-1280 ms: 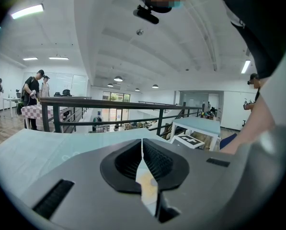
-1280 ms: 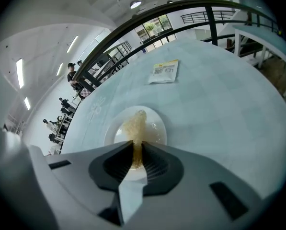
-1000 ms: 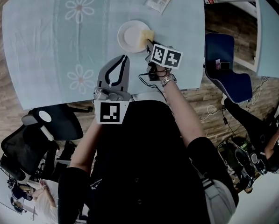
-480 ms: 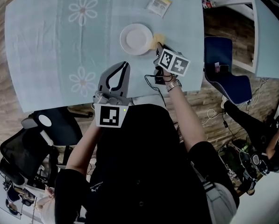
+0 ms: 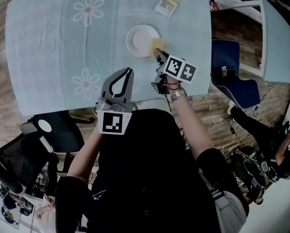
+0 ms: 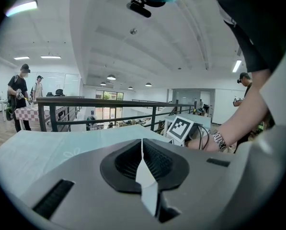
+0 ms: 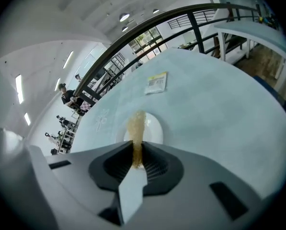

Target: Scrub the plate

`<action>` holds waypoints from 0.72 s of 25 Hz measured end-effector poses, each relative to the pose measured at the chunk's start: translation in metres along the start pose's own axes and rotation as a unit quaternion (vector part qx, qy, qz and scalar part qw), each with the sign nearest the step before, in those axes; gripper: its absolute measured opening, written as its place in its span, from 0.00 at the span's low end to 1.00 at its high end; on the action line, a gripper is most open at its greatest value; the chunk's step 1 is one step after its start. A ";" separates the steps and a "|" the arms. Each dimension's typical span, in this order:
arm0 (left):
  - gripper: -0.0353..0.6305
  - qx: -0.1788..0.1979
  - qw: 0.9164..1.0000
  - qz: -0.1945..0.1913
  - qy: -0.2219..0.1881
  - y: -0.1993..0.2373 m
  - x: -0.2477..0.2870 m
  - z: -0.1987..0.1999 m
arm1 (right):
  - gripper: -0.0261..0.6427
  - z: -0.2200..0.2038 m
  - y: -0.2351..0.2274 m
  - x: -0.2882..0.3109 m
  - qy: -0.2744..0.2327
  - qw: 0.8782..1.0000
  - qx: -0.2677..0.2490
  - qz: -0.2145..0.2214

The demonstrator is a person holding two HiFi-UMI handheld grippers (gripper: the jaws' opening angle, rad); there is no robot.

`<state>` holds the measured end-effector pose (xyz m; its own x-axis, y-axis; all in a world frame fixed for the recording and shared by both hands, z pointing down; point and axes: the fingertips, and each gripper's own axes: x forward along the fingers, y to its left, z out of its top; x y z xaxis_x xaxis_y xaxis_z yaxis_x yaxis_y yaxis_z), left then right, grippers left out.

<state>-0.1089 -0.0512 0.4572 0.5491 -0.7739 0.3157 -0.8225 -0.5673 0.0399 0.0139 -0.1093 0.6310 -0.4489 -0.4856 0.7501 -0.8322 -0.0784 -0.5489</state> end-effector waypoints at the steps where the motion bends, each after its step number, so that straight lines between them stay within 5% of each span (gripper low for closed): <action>1: 0.09 -0.001 1.000 0.003 -0.001 0.001 -0.001 0.000 | 0.12 -0.004 0.005 0.004 0.009 1.000 -0.005 0.004; 18: 0.09 -0.007 0.999 0.044 0.002 0.013 0.002 0.000 | 0.12 -0.052 0.045 0.048 0.115 0.991 -0.007 0.063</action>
<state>-0.1183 -0.0603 0.4585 0.4737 -0.8194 0.3228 -0.8697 -0.4930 0.0247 -0.0620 -0.0912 0.6613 -0.6114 -0.2789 0.7405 -0.7678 -0.0174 -0.6405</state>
